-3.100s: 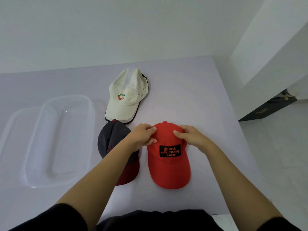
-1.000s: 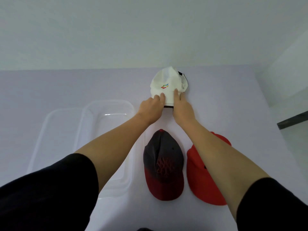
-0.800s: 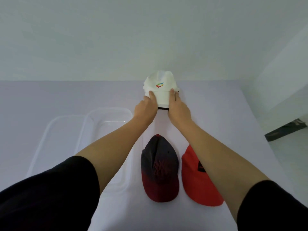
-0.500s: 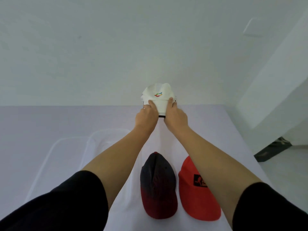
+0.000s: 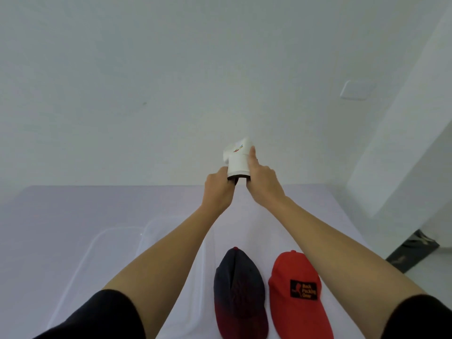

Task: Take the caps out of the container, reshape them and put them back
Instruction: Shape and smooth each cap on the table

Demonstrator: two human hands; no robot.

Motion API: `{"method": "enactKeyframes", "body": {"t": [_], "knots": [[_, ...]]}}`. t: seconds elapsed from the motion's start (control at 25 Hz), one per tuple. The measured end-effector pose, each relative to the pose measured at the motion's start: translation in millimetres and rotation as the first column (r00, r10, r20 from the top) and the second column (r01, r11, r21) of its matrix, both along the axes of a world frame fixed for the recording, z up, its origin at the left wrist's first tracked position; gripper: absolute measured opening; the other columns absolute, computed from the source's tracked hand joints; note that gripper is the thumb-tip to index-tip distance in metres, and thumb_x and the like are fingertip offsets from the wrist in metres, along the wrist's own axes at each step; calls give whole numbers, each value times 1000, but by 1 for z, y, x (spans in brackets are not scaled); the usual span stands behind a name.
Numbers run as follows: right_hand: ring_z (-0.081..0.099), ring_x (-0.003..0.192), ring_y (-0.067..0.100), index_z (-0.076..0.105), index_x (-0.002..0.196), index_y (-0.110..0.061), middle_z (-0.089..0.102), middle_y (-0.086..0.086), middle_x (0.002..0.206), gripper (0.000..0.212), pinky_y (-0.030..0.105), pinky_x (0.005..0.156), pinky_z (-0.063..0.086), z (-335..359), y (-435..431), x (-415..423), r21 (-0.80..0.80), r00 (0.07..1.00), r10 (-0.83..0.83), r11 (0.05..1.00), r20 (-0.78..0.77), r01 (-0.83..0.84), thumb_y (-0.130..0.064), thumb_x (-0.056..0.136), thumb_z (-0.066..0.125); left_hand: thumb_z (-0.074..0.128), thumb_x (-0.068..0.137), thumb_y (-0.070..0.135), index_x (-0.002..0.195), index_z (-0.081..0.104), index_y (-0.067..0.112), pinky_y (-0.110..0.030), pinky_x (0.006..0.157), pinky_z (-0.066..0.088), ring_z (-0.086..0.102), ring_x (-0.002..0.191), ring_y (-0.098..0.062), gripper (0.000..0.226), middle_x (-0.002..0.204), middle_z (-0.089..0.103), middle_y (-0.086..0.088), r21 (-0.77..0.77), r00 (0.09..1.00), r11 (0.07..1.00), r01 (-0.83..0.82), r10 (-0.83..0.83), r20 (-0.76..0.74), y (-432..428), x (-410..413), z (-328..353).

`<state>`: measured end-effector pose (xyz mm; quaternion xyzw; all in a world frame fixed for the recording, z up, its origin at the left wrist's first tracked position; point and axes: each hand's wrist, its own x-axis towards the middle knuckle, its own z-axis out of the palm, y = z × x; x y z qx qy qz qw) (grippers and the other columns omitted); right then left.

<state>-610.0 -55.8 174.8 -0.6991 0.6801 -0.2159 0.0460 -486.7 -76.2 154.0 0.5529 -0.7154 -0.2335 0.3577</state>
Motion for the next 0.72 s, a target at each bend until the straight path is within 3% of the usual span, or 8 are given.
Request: {"method": "enactKeyframes", "body": {"t": [0.12, 0.16, 0.24, 0.36, 0.44, 0.56, 0.72], "knots": [[57, 92, 39, -7, 149, -9, 58, 23, 112, 76, 39, 68, 41, -12, 10, -11, 54, 989, 29, 998, -146, -21, 1, 88, 38, 42, 84, 0, 93, 48, 0, -33, 61, 28, 44, 70, -35, 11, 84, 60, -19, -93, 943, 994, -55, 83, 323, 4, 7, -5], [56, 93, 39, -7, 149, -9, 58, 23, 111, 76, 38, 68, 40, -13, 13, -12, 57, 991, 22, 998, -130, -15, 1, 88, 39, 40, 83, -3, 97, 47, 0, -33, 61, 27, 43, 70, -35, 16, 85, 59, -20, -106, 932, 991, -75, 108, 347, 6, 9, -5], [56, 89, 37, -5, 149, -12, 59, 22, 102, 76, 35, 67, 38, -18, 19, -2, 45, 1000, 0, 999, 8, 0, -1, 89, 40, 37, 82, -6, 97, 49, -1, -32, 58, 26, 40, 68, -31, 20, 80, 55, -17, -89, 965, 993, -78, 97, 244, 14, 5, -9], [54, 77, 28, 3, 150, -21, 56, 13, 89, 71, 32, 63, 39, -32, 27, 18, 84, 933, -89, 994, 348, 63, -6, 91, 39, 37, 82, -2, 69, 45, 8, -29, 50, 24, 37, 63, -24, 18, 64, 47, -5, 118, 995, 990, -73, 80, -60, 19, 0, -20], [55, 85, 31, 6, 149, -17, 58, 17, 98, 68, 33, 66, 40, -41, 29, 15, 133, 942, -96, 990, 321, 55, -6, 91, 38, 38, 83, 1, 68, 43, 8, -28, 50, 23, 38, 64, -24, 18, 61, 43, -2, 161, 996, 983, -91, 87, 31, 22, 5, -24], [55, 98, 37, 7, 149, -9, 58, 21, 111, 70, 33, 71, 38, -49, 30, -3, 154, 994, -35, 988, 100, 20, -5, 89, 42, 37, 85, -5, 104, 48, 0, -31, 61, 28, 39, 72, -26, 23, 82, 50, -13, 77, 946, 991, -113, 84, 313, 34, 9, -27], [55, 105, 33, 1, 151, -17, 56, 15, 120, 74, 32, 80, 42, -55, 37, -6, 151, 946, -5, 987, 324, -46, -8, 89, 41, 35, 87, -5, 141, 30, 11, -30, 74, 37, 51, 95, -28, 56, 124, 52, -15, 45, 999, 999, 10, -12, 33, 46, 3, -47]]}}
